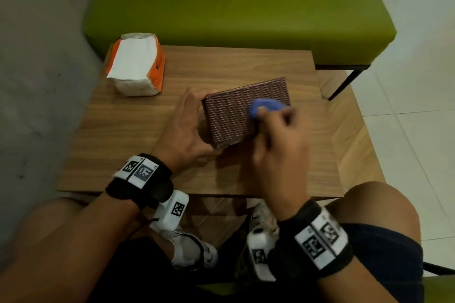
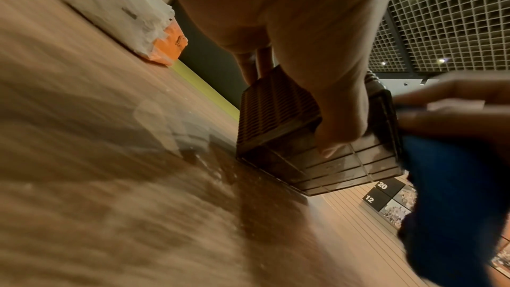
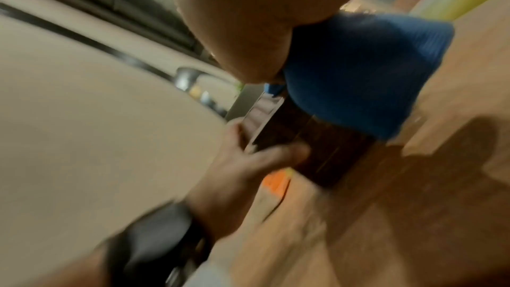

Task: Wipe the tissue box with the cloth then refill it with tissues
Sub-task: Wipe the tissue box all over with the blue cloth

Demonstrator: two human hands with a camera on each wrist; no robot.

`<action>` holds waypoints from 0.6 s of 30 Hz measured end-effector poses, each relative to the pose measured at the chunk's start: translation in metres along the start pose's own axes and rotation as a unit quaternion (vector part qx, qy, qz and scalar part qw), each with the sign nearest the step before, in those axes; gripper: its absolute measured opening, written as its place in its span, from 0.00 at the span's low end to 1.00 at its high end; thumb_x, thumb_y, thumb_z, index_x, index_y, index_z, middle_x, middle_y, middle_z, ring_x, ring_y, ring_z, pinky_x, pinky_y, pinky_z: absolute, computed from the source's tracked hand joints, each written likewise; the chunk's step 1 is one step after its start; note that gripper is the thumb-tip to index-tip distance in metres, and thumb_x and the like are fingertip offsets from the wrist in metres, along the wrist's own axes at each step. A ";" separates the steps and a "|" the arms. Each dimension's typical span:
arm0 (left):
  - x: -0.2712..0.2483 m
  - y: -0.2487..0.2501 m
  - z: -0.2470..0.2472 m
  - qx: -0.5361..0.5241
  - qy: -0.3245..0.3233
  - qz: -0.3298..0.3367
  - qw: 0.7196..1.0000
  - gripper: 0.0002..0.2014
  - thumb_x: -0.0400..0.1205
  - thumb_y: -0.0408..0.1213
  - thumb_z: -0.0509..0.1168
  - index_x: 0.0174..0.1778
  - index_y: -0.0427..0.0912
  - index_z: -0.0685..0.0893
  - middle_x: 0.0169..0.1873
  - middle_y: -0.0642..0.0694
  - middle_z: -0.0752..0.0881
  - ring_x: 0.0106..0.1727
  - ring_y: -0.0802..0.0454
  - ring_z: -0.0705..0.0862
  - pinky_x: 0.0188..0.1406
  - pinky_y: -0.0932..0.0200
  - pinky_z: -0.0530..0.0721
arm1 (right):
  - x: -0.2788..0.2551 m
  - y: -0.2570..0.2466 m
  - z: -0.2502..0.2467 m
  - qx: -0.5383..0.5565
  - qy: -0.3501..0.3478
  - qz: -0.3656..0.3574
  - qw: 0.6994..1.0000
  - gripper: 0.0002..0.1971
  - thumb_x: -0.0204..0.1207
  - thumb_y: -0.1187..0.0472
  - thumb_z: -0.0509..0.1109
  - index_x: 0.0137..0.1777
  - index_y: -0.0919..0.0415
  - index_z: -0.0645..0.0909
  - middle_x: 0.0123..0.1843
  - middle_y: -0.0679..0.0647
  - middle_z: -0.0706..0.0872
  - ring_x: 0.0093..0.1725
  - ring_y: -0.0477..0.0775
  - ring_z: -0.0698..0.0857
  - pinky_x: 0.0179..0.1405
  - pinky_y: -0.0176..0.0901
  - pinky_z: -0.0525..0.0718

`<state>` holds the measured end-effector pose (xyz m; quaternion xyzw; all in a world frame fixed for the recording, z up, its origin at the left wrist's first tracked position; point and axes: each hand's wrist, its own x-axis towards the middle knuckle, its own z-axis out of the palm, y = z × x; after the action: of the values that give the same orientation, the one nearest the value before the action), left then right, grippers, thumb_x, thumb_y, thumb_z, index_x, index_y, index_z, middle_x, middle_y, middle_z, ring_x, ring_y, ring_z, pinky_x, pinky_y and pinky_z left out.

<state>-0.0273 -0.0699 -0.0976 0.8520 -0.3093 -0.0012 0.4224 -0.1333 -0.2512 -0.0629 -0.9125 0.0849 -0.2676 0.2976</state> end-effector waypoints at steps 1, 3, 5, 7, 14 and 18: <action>0.000 0.000 0.000 -0.008 0.002 0.000 1.000 0.46 0.70 0.42 0.88 0.81 0.38 0.73 0.72 0.40 0.78 0.73 0.46 0.81 0.76 0.50 0.80 | -0.008 -0.013 0.007 -0.006 -0.051 -0.058 0.997 0.11 0.86 0.69 0.69 0.65 0.66 0.87 0.57 0.59 0.79 0.53 0.52 0.78 0.46 0.42 0.79; -0.001 -0.002 -0.002 -0.019 0.001 0.006 1.000 0.43 0.71 0.40 0.85 0.81 0.36 0.74 0.71 0.38 0.79 0.71 0.44 0.82 0.73 0.46 0.81 | -0.013 -0.022 0.009 -0.002 -0.122 -0.137 0.983 0.13 0.85 0.69 0.69 0.68 0.67 0.87 0.57 0.63 0.80 0.53 0.57 0.79 0.44 0.45 0.79; -0.001 -0.004 -0.004 -0.008 -0.010 0.008 1.000 0.47 0.69 0.44 0.87 0.82 0.38 0.73 0.73 0.40 0.78 0.73 0.46 0.81 0.75 0.48 0.81 | 0.002 -0.005 0.003 0.007 -0.102 -0.128 0.987 0.14 0.86 0.68 0.70 0.68 0.65 0.88 0.58 0.62 0.80 0.54 0.58 0.80 0.46 0.51 0.81; -0.001 -0.002 -0.005 0.003 -0.011 0.005 1.000 0.50 0.66 0.51 0.86 0.82 0.41 0.72 0.74 0.43 0.78 0.75 0.48 0.79 0.77 0.53 0.79 | 0.024 0.019 -0.006 0.015 -0.005 -0.037 0.999 0.13 0.86 0.67 0.68 0.67 0.64 0.89 0.57 0.61 0.81 0.54 0.54 0.80 0.50 0.51 0.82; -0.002 -0.003 -0.001 -0.021 -0.001 0.001 1.000 0.47 0.67 0.40 0.89 0.80 0.40 0.74 0.72 0.40 0.79 0.72 0.43 0.82 0.72 0.39 0.83 | 0.014 -0.025 0.009 0.005 -0.088 -0.136 0.987 0.13 0.88 0.65 0.66 0.67 0.65 0.88 0.57 0.63 0.80 0.53 0.57 0.79 0.46 0.48 0.81; -0.002 -0.001 -0.004 -0.003 -0.007 0.002 1.000 0.49 0.65 0.47 0.89 0.81 0.45 0.72 0.73 0.44 0.78 0.74 0.49 0.80 0.75 0.49 0.81 | 0.043 0.014 -0.003 0.003 0.021 -0.035 0.999 0.14 0.86 0.65 0.67 0.66 0.60 0.90 0.55 0.60 0.80 0.52 0.54 0.79 0.47 0.50 0.80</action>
<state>-0.0276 -0.0658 -0.0966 0.8502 -0.3135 -0.0076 0.4228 -0.0987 -0.2770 -0.0506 -0.9085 0.0581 -0.2968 0.2885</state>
